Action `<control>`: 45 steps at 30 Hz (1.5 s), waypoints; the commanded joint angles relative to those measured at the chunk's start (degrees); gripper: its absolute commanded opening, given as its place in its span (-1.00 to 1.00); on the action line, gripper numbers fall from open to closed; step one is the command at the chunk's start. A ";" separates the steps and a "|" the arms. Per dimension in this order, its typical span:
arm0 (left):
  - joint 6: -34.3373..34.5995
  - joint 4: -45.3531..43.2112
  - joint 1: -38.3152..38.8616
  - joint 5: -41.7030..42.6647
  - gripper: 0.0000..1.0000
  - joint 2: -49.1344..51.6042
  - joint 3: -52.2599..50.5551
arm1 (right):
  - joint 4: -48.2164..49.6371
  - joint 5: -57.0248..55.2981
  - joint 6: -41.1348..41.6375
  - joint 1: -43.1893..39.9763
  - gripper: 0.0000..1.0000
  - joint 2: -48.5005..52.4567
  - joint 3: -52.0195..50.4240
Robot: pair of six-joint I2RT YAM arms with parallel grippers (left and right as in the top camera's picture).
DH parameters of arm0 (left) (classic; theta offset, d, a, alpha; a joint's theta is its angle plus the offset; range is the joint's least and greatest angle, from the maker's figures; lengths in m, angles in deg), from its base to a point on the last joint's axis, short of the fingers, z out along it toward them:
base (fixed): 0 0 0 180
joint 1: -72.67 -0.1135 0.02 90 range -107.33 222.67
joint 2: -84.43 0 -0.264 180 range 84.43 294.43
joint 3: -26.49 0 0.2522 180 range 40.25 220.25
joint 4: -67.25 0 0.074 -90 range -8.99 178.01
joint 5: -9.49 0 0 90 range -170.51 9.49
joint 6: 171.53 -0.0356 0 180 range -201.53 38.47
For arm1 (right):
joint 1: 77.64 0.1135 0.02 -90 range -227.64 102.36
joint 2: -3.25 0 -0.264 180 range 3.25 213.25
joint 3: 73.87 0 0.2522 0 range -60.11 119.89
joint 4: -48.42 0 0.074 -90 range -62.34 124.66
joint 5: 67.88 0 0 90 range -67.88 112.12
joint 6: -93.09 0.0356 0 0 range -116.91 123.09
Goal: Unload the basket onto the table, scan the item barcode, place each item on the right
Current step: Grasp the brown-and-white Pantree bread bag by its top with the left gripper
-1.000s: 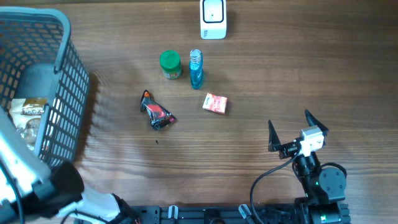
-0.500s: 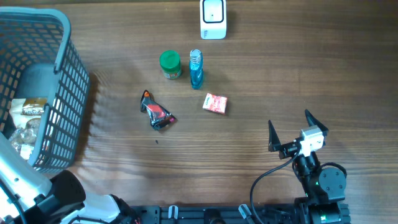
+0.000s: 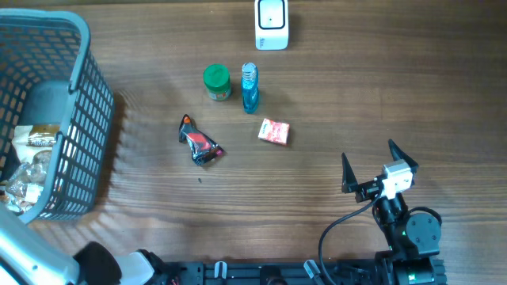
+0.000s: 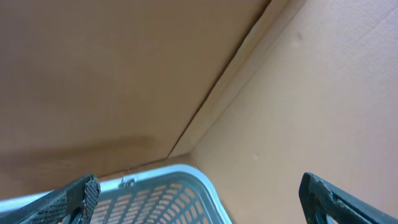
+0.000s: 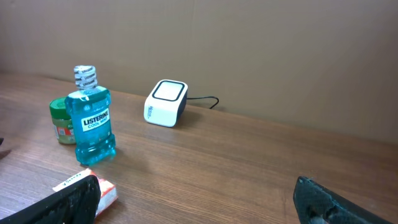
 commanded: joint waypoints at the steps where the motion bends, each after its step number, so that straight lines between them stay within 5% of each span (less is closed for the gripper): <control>1: 1.27 -2.21 -0.04 1.90 1.00 -2.80 -9.33 | 0.22 0.72 -0.35 -0.13 1.00 -0.39 -0.07; 12: 3.85 -0.96 -0.04 1.20 1.00 4.63 -28.33 | 0.22 0.72 -0.35 -0.13 1.00 -0.39 -0.07; 16: 3.72 -0.61 -0.20 -6.84 1.00 8.57 -32.76 | 0.22 0.72 -0.35 -0.13 1.00 -0.39 -0.07; 19: -3.37 -3.23 -0.20 -6.75 1.00 11.63 -34.69 | 0.20 0.72 -0.35 -0.13 1.00 -0.39 -0.07; 21: -16.72 -4.00 -0.20 -6.71 1.00 14.69 -34.80 | 0.20 0.72 -0.33 -0.13 1.00 -0.39 -0.07; 26: -32.98 2.99 -0.20 0.11 1.00 18.78 -34.82 | 0.22 0.72 -0.35 -0.13 1.00 -0.39 -0.07; 32: -41.88 10.62 -0.33 -0.57 1.00 22.05 -35.52 | 0.20 0.72 -0.35 -0.13 1.00 -0.39 -0.07; 44: -44.41 -2.01 -5.86 -0.15 0.99 22.69 -46.60 | 0.20 0.72 -0.35 -0.13 1.00 -0.39 -0.07; 45: -44.41 -2.56 -5.84 1.25 0.72 22.69 -46.60 | 0.22 0.72 -0.37 -0.13 1.00 -0.39 -0.07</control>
